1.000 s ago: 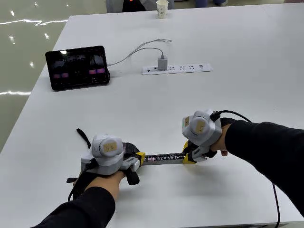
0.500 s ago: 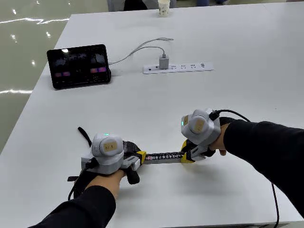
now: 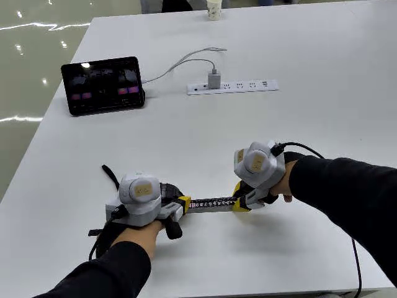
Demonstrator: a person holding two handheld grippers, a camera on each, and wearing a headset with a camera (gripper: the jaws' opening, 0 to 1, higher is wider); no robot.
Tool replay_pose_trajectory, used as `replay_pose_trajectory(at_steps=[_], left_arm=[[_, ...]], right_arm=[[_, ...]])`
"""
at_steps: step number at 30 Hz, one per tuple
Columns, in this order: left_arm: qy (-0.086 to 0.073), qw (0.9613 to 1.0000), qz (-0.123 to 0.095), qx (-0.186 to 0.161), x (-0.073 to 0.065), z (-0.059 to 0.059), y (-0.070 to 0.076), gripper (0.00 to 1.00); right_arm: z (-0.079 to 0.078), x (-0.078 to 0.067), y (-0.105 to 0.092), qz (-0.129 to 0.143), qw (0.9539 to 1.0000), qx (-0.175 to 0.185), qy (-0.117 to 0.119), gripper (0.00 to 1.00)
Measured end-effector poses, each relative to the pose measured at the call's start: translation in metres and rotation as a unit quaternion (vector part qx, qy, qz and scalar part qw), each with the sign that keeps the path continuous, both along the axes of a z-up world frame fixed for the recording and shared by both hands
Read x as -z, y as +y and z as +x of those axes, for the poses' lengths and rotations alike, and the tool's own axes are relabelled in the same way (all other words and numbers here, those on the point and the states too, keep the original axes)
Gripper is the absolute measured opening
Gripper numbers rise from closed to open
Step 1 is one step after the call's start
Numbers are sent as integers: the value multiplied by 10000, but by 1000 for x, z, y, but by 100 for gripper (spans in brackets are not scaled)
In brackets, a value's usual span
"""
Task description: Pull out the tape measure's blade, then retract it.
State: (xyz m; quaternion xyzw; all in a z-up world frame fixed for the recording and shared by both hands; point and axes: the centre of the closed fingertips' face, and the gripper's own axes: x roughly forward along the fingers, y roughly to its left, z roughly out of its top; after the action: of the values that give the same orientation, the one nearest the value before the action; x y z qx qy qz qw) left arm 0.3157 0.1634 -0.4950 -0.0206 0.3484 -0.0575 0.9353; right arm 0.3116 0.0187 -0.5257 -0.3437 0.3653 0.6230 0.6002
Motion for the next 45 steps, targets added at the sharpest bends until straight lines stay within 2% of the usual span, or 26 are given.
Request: replay_pose_trajectory(at_steps=[12, 20, 45], left_arm=[[29, 10000, -6, 1, 1, 0, 0, 61], [27, 10000, -6, 23, 1, 0, 0, 61], [59, 10000, -15, 36, 1, 0, 1, 61]], right_arm=[[-1, -1, 4, 78, 10000, -9, -28, 11], [-2, -2, 8, 196, 9997, 143, 42, 11], [-4, -2, 24, 311, 9994, 104, 66, 11]])
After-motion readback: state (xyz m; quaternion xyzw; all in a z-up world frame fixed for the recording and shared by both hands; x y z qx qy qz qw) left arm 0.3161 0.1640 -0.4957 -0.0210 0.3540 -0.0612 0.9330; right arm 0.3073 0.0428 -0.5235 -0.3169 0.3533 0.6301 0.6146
